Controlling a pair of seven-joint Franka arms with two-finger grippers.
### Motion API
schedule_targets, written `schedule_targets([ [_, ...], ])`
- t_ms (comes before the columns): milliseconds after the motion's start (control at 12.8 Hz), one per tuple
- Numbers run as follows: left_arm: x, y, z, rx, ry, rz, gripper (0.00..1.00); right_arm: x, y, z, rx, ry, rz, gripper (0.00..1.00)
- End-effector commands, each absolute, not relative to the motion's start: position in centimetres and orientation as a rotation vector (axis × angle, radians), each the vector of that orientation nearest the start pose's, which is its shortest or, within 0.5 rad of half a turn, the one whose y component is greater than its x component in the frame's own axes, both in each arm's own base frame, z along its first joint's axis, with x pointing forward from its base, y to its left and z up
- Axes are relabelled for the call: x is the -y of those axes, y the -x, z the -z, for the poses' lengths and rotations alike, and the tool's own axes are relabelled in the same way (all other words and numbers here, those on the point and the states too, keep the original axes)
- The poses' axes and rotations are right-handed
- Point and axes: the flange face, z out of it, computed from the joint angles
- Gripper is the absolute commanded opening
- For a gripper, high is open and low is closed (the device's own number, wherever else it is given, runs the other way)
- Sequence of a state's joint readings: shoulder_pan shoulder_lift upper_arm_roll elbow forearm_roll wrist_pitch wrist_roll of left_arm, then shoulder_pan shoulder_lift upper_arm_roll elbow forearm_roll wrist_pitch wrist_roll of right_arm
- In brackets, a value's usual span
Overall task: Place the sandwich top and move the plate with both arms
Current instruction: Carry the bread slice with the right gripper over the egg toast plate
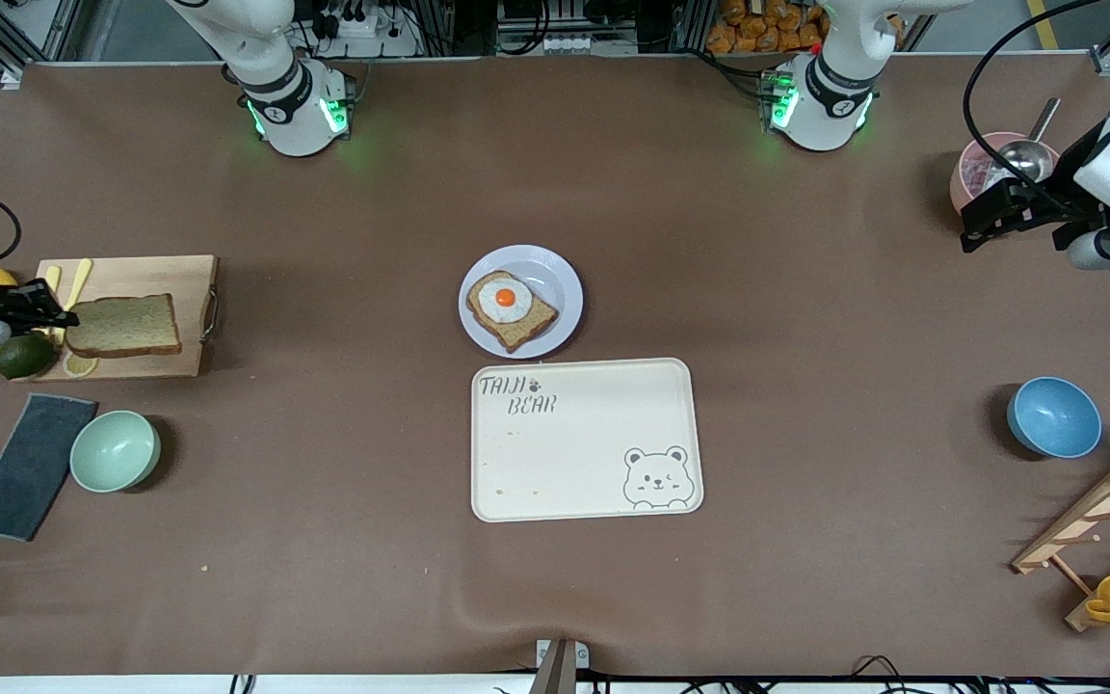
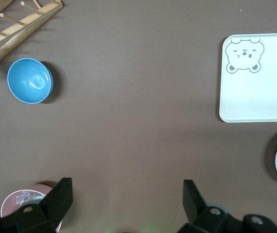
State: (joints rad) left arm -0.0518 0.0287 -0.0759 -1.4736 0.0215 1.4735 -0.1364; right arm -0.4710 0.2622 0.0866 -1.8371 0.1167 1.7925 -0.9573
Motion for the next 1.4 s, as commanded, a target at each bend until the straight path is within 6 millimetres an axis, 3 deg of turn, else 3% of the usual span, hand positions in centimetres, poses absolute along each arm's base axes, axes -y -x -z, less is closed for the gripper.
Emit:
schedule_targets([
  [0, 6.5, -54.6, -65.1, 0.028, 3.129, -0.041, 1.0, 15.2, -56.3, -37.7, 0.855, 2.598, -0.204, 0.0],
  [390, 6.6, -54.5, -65.3, 0.026, 3.129, -0.036, 1.0, -1.3, -58.8, -37.1, 1.08, 2.439, -0.203, 0.0],
  [779, 6.7, -54.5, -65.2, 0.033, 3.13, -0.039, 1.0, -8.6, -58.6, -36.0, 1.024, 2.404, -0.246, 0.0],
  [1091, 6.6, -54.4, -65.3, 0.035, 3.132, -0.037, 1.0, -16.7, -57.4, -35.9, 0.903, 2.466, -0.293, 0.0],
  [1325, 6.1, -54.2, -65.2, 0.044, 3.129, -0.065, 1.0, -20.4, -56.5, -36.0, 0.824, 2.518, -0.318, 0.0],
])
